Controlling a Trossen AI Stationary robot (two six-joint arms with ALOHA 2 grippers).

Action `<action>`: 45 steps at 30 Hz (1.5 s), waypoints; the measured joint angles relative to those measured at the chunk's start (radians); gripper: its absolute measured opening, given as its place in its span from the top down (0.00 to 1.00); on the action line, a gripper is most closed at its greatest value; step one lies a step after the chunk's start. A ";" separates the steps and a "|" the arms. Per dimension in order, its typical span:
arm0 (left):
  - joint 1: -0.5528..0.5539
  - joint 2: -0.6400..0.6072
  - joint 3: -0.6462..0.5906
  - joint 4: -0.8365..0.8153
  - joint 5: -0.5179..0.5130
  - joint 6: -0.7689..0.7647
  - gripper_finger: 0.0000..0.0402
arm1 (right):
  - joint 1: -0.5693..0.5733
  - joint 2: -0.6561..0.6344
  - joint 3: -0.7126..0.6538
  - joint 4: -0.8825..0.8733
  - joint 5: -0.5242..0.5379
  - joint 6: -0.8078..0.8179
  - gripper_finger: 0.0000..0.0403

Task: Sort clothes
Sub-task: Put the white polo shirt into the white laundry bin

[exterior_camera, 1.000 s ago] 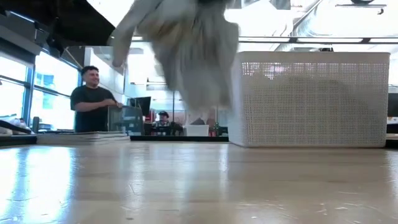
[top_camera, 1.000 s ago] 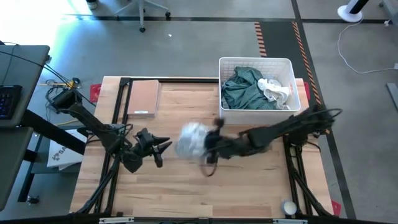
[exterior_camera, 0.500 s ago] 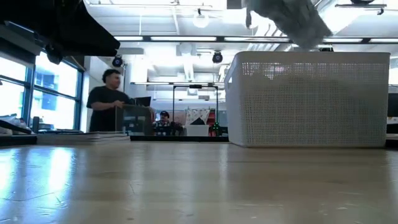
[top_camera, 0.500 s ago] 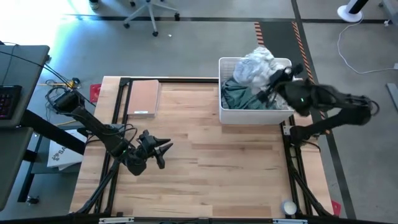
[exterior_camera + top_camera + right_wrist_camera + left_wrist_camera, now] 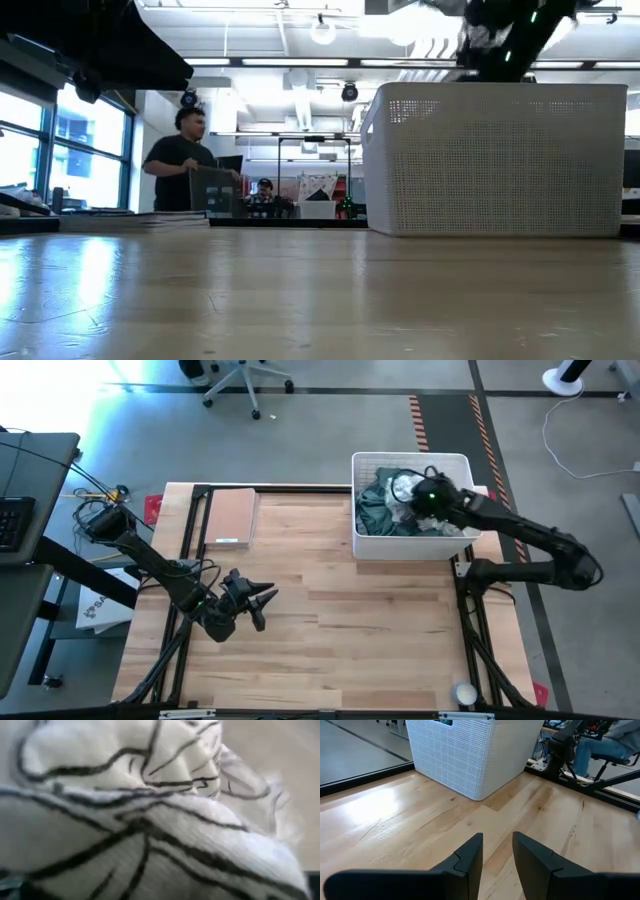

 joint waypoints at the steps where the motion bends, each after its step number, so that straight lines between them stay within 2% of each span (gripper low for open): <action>1: 0.000 0.000 0.000 0.000 0.000 0.000 0.75 | -0.030 0.019 -0.040 0.056 -0.055 -0.002 0.88; 4: 0.000 0.000 0.000 0.000 0.000 -0.001 0.75 | -0.119 0.090 -0.109 0.143 -0.149 -0.003 0.85; 9: 0.004 0.000 0.000 0.000 -0.002 -0.005 0.75 | -0.240 0.225 -0.131 0.160 -0.312 -0.006 0.83; 13: 0.015 0.000 0.000 0.000 0.002 -0.018 0.75 | -0.277 0.271 -0.130 0.165 -0.351 -0.037 0.82; 18: 0.019 0.000 0.000 0.000 0.009 -0.041 0.75 | -0.272 0.205 -0.070 0.066 -0.389 -0.053 0.82; 24: 0.019 0.000 0.000 0.009 0.040 -0.045 0.75 | -0.224 0.013 0.087 -0.155 -0.385 -0.029 0.82; 30: 0.019 0.000 0.000 0.010 0.042 -0.045 0.75 | -0.184 -0.166 0.147 -0.237 -0.384 -0.027 0.77; 34: 0.019 0.000 0.000 0.010 0.039 -0.045 0.75 | -0.164 -0.260 0.130 -0.169 -0.381 -0.004 0.68; 38: 0.020 0.000 0.000 0.010 0.005 -0.044 0.75 | -0.162 -0.285 0.064 -0.053 -0.367 -0.003 0.58; 42: 0.026 0.000 0.000 0.011 0.001 -0.044 0.75 | -0.162 -0.240 -0.053 0.095 -0.340 0.031 0.50; 45: 0.034 0.000 0.000 0.011 0.010 -0.045 0.75 | -0.162 -0.160 -0.159 0.180 -0.341 0.046 0.48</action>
